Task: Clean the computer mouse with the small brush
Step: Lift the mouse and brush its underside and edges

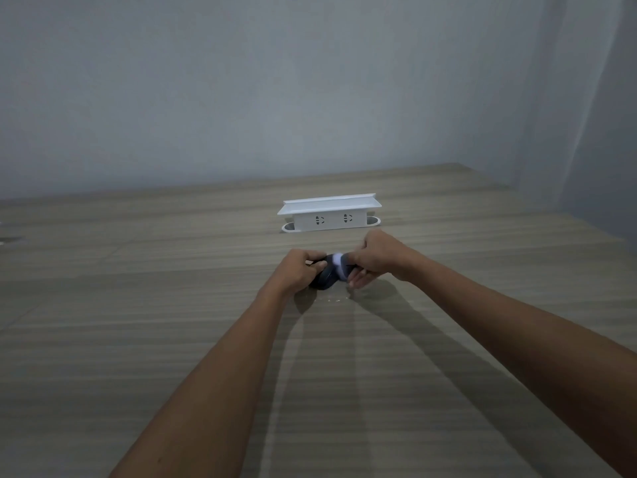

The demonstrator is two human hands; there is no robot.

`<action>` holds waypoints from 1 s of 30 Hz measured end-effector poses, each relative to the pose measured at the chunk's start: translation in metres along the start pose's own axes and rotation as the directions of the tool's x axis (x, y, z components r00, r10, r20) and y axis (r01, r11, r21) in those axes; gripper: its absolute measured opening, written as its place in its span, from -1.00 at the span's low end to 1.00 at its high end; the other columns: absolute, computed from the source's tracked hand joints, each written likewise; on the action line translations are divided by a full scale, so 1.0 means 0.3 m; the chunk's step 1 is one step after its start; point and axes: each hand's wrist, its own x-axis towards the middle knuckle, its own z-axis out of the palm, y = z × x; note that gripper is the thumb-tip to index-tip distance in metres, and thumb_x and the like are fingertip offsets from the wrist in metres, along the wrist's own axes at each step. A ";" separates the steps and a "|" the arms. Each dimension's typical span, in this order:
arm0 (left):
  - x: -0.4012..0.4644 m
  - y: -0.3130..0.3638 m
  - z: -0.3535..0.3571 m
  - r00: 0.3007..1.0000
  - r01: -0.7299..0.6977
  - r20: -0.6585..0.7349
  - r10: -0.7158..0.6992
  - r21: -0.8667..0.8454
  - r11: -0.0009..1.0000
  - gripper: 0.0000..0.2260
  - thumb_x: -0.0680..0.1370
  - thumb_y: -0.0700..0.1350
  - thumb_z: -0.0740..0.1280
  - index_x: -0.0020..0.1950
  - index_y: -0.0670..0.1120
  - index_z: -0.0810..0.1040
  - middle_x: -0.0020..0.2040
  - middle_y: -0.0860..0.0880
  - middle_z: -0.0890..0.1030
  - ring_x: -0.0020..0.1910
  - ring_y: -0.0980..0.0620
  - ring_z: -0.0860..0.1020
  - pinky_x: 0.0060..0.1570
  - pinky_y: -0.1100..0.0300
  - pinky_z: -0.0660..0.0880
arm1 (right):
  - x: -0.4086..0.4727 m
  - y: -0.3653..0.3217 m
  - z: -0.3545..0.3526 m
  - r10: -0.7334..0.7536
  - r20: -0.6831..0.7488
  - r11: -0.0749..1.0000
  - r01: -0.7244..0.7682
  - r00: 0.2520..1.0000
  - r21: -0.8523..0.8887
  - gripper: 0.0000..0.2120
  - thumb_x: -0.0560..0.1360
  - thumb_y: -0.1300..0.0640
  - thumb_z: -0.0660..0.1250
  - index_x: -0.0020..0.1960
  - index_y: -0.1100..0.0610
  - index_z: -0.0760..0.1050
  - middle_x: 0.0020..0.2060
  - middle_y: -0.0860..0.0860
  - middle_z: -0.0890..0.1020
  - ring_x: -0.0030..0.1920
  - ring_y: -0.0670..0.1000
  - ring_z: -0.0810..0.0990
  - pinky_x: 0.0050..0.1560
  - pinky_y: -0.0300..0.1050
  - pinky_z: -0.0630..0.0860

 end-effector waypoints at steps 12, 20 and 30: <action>-0.001 0.005 0.002 1.000 0.008 -0.011 -0.008 -0.005 1.000 -0.71 0.61 -0.20 0.30 0.32 -0.15 0.58 0.13 -0.05 0.66 0.14 0.00 0.59 0.23 0.14 0.46 | 0.052 0.020 -0.031 -0.018 -0.095 0.998 0.013 0.995 -0.053 -0.82 0.42 0.34 0.32 -0.15 0.48 0.61 -0.29 0.25 0.72 -0.27 0.19 0.75 -0.07 0.17 0.69; 0.006 -0.008 0.002 0.999 0.046 0.003 -0.046 0.013 0.999 -0.69 0.61 -0.17 0.30 0.34 -0.14 0.58 0.22 -0.11 0.65 0.24 -0.07 0.58 0.30 0.06 0.47 | -0.004 0.001 -0.030 -0.065 -0.094 0.997 0.062 0.993 -0.034 -0.73 0.41 0.31 0.23 -0.15 0.50 0.62 -0.34 0.29 0.71 -0.28 0.26 0.74 -0.16 0.13 0.71; -0.001 0.011 -0.011 0.997 0.083 -0.008 -0.083 0.099 0.992 -0.78 0.61 -0.18 0.24 0.07 -0.24 0.66 -0.10 -0.17 0.64 -0.08 -0.08 0.54 -0.06 0.15 0.42 | 0.000 -0.004 -0.012 -0.102 -0.059 0.992 0.098 0.993 -0.076 -0.78 0.48 0.33 0.27 -0.27 0.38 0.62 -0.37 0.26 0.69 -0.39 0.15 0.70 -0.20 0.05 0.72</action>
